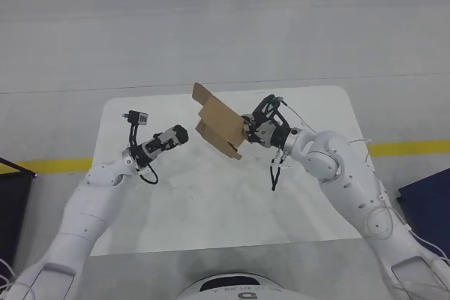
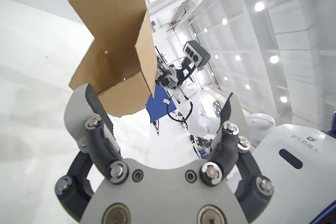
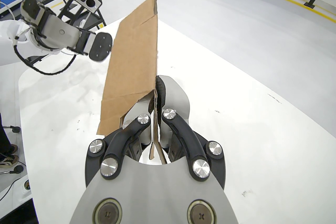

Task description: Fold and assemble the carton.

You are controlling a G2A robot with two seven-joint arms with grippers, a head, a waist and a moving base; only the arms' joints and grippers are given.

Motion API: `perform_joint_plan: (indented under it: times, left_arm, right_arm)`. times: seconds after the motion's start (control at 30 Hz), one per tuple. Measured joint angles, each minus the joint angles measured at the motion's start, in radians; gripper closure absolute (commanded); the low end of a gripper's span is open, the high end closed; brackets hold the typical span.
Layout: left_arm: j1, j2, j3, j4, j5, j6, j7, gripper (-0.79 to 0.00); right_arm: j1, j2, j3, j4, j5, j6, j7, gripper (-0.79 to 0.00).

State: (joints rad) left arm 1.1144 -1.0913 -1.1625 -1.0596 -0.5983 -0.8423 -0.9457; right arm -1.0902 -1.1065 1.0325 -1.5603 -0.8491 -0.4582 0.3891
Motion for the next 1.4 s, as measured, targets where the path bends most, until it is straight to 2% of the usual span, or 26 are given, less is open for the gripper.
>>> perform_joint_plan:
  times: [0.13,0.27,0.37,0.47,0.6,0.73,0.97,1.1,1.4]
  left_arm:
    - [0.035,0.024,-0.091,-0.022,0.032,-0.029,0.023,-0.785]
    - [0.071,0.036,-0.144,-0.069,0.09,-0.067,0.064,-0.785]
    - [0.094,0.039,-0.157,-0.123,0.079,-0.092,0.067,-0.785]
    - [0.112,0.046,-0.16,-0.187,0.072,-0.094,0.06,-0.785]
    - [0.127,0.062,-0.181,-0.222,0.095,-0.122,0.089,-0.785]
    - [0.133,0.081,-0.161,-0.264,0.131,-0.135,0.103,-0.785]
    - [0.123,0.116,-0.093,-0.307,0.132,-0.141,0.108,-0.785]
    - [0.117,0.143,-0.047,-0.339,0.124,-0.129,0.097,-0.785]
    - [0.084,0.196,0.046,-0.347,0.185,-0.146,0.114,-0.785]
  right_arm:
    - [0.0,0.0,0.0,0.0,0.0,0.0,0.0,0.0]
    - [-0.005,-0.001,-0.004,0.0,0.012,-0.009,-0.003,0.0]
    - [0.013,-0.005,-0.02,0.034,0.118,-0.09,0.049,0.0]
    - [0.051,-0.013,-0.046,0.072,0.169,-0.124,0.101,0.0]
    - [0.096,-0.027,-0.089,0.13,0.322,-0.224,0.162,0.0]
    - [0.171,-0.043,-0.139,0.234,0.567,-0.315,0.287,0.0]
    - [0.27,-0.069,-0.204,0.393,0.912,-0.382,0.446,0.0]
    - [0.306,-0.08,-0.23,0.457,0.994,-0.389,0.5,0.0]
    - [0.353,-0.108,-0.283,0.556,1.012,-0.378,0.524,0.0]
